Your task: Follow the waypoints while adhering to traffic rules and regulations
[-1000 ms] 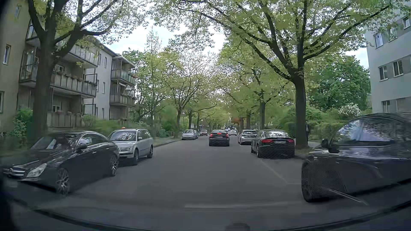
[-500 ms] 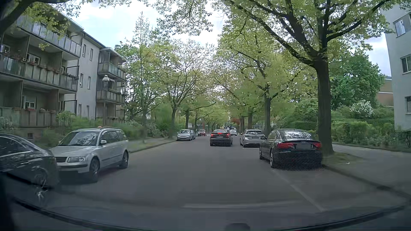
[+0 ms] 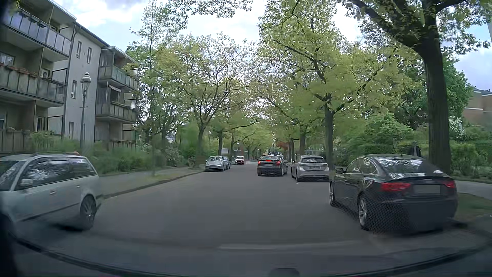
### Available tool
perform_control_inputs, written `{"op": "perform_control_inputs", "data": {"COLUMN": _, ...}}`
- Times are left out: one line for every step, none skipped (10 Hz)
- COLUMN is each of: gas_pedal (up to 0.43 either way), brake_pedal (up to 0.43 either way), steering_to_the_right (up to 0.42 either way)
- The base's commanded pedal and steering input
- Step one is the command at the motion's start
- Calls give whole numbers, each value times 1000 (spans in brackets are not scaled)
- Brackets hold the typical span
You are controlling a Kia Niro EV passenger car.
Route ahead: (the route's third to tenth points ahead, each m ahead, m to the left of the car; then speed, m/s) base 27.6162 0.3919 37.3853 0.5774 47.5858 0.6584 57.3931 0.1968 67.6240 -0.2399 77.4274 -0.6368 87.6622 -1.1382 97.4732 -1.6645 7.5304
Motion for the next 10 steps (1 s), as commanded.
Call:
{"op": "perform_control_inputs", "data": {"gas_pedal": 370, "brake_pedal": 24, "steering_to_the_right": 1}}
{"op": "perform_control_inputs", "data": {"gas_pedal": 370, "brake_pedal": 24, "steering_to_the_right": 1}}
{"op": "perform_control_inputs", "data": {"gas_pedal": 370, "brake_pedal": 24, "steering_to_the_right": 1}}
{"op": "perform_control_inputs", "data": {"gas_pedal": 358, "brake_pedal": 24, "steering_to_the_right": 1}}
{"op": "perform_control_inputs", "data": {"gas_pedal": 358, "brake_pedal": 24, "steering_to_the_right": 1}}
{"op": "perform_control_inputs", "data": {"gas_pedal": 358, "brake_pedal": 24, "steering_to_the_right": 1}}
{"op": "perform_control_inputs", "data": {"gas_pedal": 358, "brake_pedal": 24, "steering_to_the_right": 1}}
{"op": "perform_control_inputs", "data": {"gas_pedal": 350, "brake_pedal": 24, "steering_to_the_right": 1}}
{"op": "perform_control_inputs", "data": {"gas_pedal": 339, "brake_pedal": 24, "steering_to_the_right": 1}}
{"op": "perform_control_inputs", "data": {"gas_pedal": 339, "brake_pedal": 24, "steering_to_the_right": 1}}
